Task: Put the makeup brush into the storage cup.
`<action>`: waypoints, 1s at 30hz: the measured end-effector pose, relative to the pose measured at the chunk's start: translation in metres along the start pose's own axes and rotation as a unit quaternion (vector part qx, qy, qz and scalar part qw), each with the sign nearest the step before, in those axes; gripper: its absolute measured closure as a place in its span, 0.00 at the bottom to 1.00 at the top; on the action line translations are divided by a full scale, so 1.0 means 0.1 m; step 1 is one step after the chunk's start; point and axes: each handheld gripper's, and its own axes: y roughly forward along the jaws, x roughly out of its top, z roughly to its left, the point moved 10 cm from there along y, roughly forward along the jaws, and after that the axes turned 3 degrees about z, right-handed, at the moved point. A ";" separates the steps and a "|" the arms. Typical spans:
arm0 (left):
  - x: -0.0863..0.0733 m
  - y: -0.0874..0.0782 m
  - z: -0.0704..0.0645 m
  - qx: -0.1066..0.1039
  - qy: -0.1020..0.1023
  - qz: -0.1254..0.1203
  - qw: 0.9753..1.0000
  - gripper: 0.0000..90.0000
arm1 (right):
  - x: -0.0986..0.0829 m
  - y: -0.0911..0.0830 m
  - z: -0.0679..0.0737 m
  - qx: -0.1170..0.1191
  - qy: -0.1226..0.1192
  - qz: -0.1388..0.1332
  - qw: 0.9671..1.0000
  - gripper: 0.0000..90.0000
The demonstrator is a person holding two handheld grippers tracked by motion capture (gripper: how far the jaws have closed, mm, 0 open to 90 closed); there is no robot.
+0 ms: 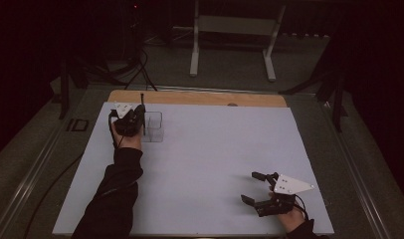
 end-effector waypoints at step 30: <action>0.04 -0.22 -0.19 -0.061 0.038 0.084 0.994 0.07 | 0.00 0.00 -0.01 -0.003 0.001 0.000 1.000 0.15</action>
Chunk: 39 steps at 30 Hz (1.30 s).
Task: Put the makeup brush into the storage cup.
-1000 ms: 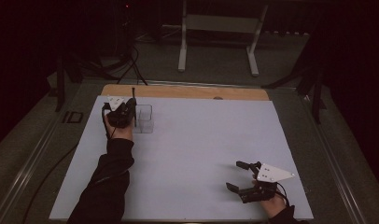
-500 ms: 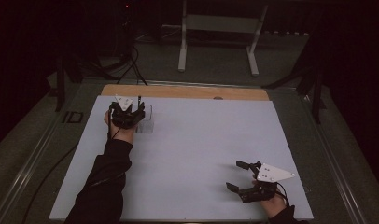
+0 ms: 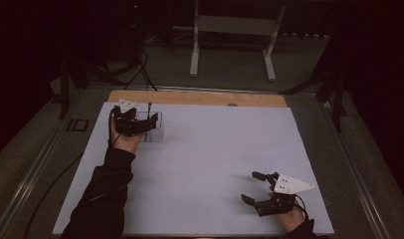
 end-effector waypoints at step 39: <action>-0.31 -0.71 -0.33 -0.172 0.070 0.028 0.982 0.01 | 0.00 0.00 -0.01 -0.002 0.005 0.000 1.000 0.15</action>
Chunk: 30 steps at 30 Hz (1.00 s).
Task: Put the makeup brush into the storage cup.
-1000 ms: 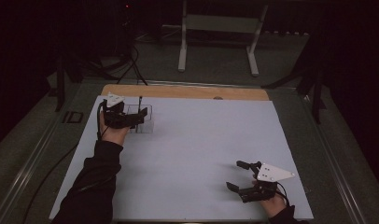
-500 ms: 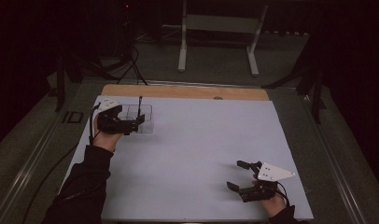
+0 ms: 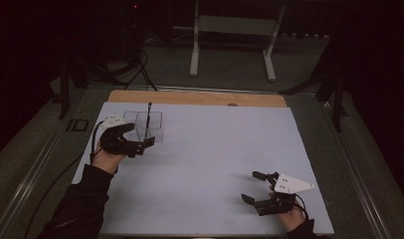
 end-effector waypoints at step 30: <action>-0.59 -0.23 -0.56 -0.132 0.060 0.028 0.989 0.02 | -0.01 0.01 0.01 0.001 -0.002 0.004 1.000 0.15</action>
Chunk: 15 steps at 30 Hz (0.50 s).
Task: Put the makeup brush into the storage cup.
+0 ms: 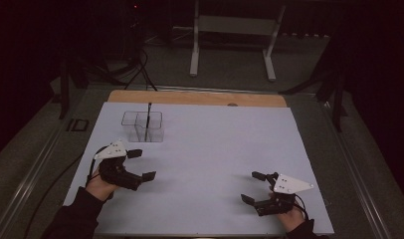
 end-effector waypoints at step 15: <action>-0.38 0.07 -0.25 -0.048 0.015 0.029 0.998 0.02 | 0.00 0.00 0.00 -0.001 -0.001 0.000 1.000 0.15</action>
